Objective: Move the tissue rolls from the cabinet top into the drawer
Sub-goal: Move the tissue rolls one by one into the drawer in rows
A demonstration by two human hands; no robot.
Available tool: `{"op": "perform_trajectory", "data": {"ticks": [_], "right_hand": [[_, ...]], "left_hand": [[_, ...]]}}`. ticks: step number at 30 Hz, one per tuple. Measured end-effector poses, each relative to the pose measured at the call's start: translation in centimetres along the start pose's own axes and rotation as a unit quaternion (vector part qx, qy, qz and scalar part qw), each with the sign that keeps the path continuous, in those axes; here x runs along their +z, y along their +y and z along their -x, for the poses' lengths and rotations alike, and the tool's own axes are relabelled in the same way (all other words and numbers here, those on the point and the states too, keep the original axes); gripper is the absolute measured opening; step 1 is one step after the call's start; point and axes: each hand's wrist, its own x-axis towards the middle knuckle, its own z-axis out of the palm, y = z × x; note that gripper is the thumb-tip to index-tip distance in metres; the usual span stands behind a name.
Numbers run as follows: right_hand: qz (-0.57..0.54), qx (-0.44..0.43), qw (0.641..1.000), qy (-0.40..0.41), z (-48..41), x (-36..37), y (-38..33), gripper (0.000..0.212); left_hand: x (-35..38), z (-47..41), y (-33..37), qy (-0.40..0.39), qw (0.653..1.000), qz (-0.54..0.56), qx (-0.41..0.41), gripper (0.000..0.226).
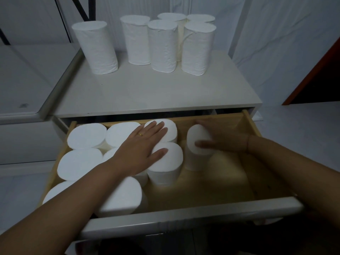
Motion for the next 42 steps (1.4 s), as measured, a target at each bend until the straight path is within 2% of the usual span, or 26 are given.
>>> {"op": "perform_trajectory", "data": {"ticks": [4, 6, 11, 14, 18, 20, 27, 31, 36, 42], "right_hand": [[-0.057, 0.036, 0.997, -0.049, -1.3, -1.1, 0.0, 0.034], [-0.092, 0.061, 0.99, -0.084, -1.3, -1.5, -0.2, 0.022], [-0.129, 0.095, 0.98, -0.114, -0.6, -1.5, 0.1, 0.022], [-0.157, 0.132, 0.965, -0.165, 0.4, -1.3, 0.1, 0.038], [-0.179, 0.165, 0.946, -0.215, 1.7, -0.9, -0.3, 0.027], [-0.183, 0.177, 0.94, -0.228, 2.3, -0.5, -0.5, 0.028], [-0.235, 0.198, 0.917, -0.255, 4.0, 1.7, -2.1, 0.061], [-0.275, 0.203, 0.894, -0.29, 4.4, 3.7, -3.4, 0.068], [-0.325, 0.221, 0.877, -0.276, 4.8, 5.4, -5.1, 0.06], [-0.339, 0.213, 0.868, -0.294, 4.5, 5.4, -6.1, 0.036]], "left_hand": [[-0.1, 0.0, 0.0, -0.005, 1.0, -0.002, -0.002, 0.065], [-0.1, 0.0, 0.1, -0.005, 1.0, -0.003, -0.002, 0.065], [-0.1, 0.0, 0.0, -0.007, 1.0, -0.004, -0.003, 0.063], [-0.1, 0.0, 0.0, -0.012, 1.0, -0.003, -0.003, 0.065], [0.0, 0.0, 0.0, -0.011, 1.0, -0.005, -0.005, 0.064], [0.0, -0.1, 0.0, -0.012, 1.0, -0.004, -0.006, 0.066], [0.0, 0.0, 0.1, -0.012, 1.0, -0.002, -0.007, 0.066], [0.1, 0.0, 0.0, -0.009, 1.0, 0.002, -0.003, 0.065], [0.1, -0.1, -0.1, -0.006, 1.0, -0.003, 0.001, 0.064], [0.3, 0.0, -0.3, -0.005, 1.0, -0.01, -0.001, 0.065]]}}
